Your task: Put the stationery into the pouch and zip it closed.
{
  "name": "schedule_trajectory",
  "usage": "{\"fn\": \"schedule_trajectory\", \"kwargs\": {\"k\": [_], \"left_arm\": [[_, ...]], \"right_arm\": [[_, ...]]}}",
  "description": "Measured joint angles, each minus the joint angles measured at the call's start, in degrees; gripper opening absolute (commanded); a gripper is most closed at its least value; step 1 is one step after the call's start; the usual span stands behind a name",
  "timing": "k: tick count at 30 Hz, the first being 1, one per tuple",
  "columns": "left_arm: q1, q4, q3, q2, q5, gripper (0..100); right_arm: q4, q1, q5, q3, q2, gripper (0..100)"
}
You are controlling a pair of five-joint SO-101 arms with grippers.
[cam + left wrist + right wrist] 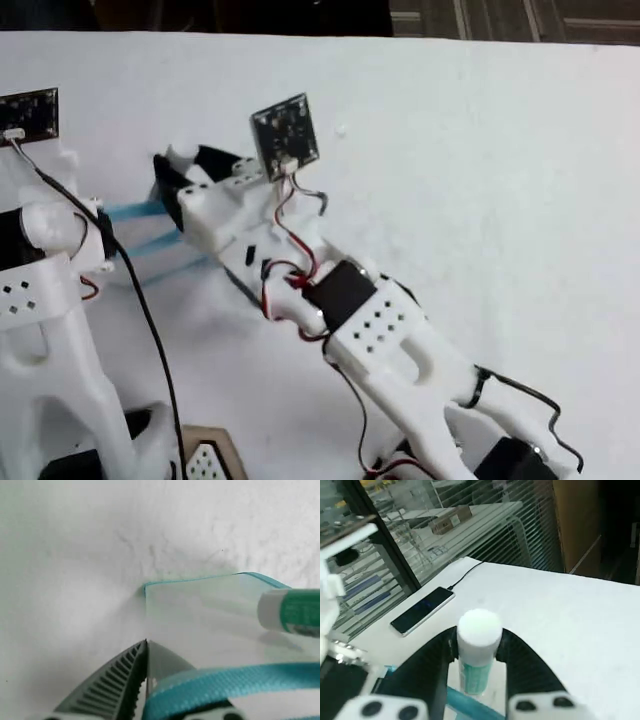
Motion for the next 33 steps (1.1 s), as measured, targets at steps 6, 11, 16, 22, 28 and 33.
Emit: {"fn": "schedule_trajectory", "kwargs": {"k": [6, 11, 16, 22, 28, 33], "left_arm": [[0.0, 0.0, -0.1, 0.0, 0.0, 2], [0.0, 0.0, -0.2, 0.0, 0.0, 2], [0.0, 0.0, -0.2, 0.0, 0.0, 2], [0.0, 0.0, -0.2, 0.0, 0.0, 2], [0.0, 0.0, -0.2, 0.0, 0.0, 2], [0.0, 0.0, -0.2, 0.0, 0.0, 2]], "right_arm": [[0.0, 1.1, 0.0, -1.1, -2.4, 1.7], [1.0, 5.1, 0.0, -7.2, -4.9, 1.7], [11.0, 2.2, 0.0, -13.5, -8.0, 1.7], [15.5, -0.4, 0.0, -11.5, -9.9, 1.7], [14.0, -1.1, 0.0, -4.2, -9.9, 1.7], [9.5, -1.1, 0.0, 3.0, -9.9, 2.1]]}}
